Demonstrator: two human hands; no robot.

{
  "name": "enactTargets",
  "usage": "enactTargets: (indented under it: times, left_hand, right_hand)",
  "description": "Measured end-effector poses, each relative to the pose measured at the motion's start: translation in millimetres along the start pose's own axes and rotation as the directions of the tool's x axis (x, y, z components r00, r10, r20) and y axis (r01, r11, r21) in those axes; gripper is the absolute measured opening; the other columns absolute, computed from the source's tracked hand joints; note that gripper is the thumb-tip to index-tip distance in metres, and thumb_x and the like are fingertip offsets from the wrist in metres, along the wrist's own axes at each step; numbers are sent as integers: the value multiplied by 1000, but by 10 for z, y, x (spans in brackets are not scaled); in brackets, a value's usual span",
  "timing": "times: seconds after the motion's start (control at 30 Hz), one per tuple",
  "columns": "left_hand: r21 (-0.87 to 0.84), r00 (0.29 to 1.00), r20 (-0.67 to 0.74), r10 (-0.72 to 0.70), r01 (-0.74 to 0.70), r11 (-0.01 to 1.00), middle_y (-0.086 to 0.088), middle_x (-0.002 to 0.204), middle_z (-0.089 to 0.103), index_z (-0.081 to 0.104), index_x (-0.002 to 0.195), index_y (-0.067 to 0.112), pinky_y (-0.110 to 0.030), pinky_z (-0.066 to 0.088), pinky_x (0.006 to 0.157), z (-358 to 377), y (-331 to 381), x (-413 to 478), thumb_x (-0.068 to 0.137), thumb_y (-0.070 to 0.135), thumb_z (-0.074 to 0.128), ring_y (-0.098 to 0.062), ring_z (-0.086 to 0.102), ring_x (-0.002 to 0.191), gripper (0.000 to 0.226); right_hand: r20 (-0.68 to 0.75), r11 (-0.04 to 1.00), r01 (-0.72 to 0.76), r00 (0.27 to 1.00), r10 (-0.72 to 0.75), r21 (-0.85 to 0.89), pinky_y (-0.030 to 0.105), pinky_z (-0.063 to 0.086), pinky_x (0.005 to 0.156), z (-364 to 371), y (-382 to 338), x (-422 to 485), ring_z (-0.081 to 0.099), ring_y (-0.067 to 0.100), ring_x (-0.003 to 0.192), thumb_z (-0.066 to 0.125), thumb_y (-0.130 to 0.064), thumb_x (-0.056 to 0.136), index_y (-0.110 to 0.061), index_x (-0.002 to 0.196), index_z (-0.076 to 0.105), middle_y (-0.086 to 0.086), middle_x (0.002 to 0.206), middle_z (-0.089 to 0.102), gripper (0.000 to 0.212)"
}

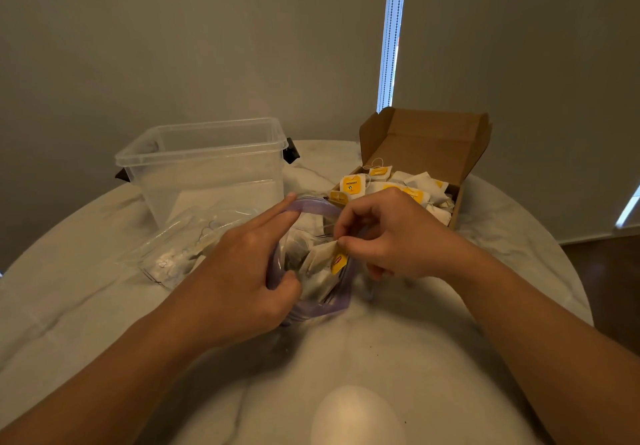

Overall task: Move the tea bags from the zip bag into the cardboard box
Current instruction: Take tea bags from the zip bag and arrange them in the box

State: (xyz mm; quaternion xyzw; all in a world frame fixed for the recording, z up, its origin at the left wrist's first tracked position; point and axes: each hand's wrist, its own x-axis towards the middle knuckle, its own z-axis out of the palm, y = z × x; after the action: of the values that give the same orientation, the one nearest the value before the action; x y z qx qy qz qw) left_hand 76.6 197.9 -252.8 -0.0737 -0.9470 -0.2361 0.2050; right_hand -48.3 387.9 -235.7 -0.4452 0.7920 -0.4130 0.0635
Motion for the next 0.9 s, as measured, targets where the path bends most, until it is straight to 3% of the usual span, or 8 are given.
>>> enactTargets:
  times: [0.17,0.27,0.43,0.6,0.7,0.8,0.9]
  left_hand:
    - [7,1000,-3,-7,7,1000,26,157,26,39,148,37,-5,37,71,15,-18,-1,73,30,54,-16,56,117,77]
    - [24,1000,-2,-13,13,1000,27,158,25,38,149,37,-8,38,72,29,-26,6,73,32,54,-23,56,113,78]
    - [5,1000,-3,15,-15,1000,25,158,26,40,148,36,-14,42,84,17,-30,10,73,34,53,-11,58,120,77]
    - [3,999,-20,36,-36,999,23,159,26,40,149,32,-28,48,98,4,-22,6,71,43,45,-6,47,134,80]
    - [2,999,-23,39,-39,999,23,159,25,40,150,32,-31,47,102,0,-16,4,70,45,44,-5,43,137,81]
    - [5,1000,-17,15,-15,1000,26,158,24,38,150,32,-19,44,92,17,-34,2,73,37,51,-14,53,126,78]
    - [-5,999,-31,14,-14,1000,29,156,25,41,147,37,-8,38,77,32,-54,1,73,30,54,-15,45,122,76]
  right_hand:
    - [-24,999,-43,999,43,-7,19,46,46,18,56,28,61,9,44,71,-11,87,-20,81,69,-15,61,65,11]
    - [-38,996,-55,998,52,-72,18,48,50,61,70,45,63,9,46,71,-13,87,-22,84,69,-11,66,67,10]
    - [-62,992,-71,996,65,-105,16,48,50,101,68,52,65,10,48,67,-18,90,-18,93,71,-9,68,67,5]
    - [35,994,-103,994,104,-38,12,45,47,71,35,29,65,6,53,70,-20,87,-16,97,74,-13,68,67,12]
    - [80,994,-90,992,95,-69,18,56,61,52,31,40,66,2,70,80,-16,78,-18,97,76,-10,82,71,20]
    - [53,998,-55,997,57,-37,27,60,69,26,19,36,68,11,77,83,-14,74,-17,92,75,-5,82,72,20]
    - [22,1000,-9,1000,8,12,22,56,66,-92,-13,-3,68,10,76,81,-12,76,-16,88,75,-4,80,72,14]
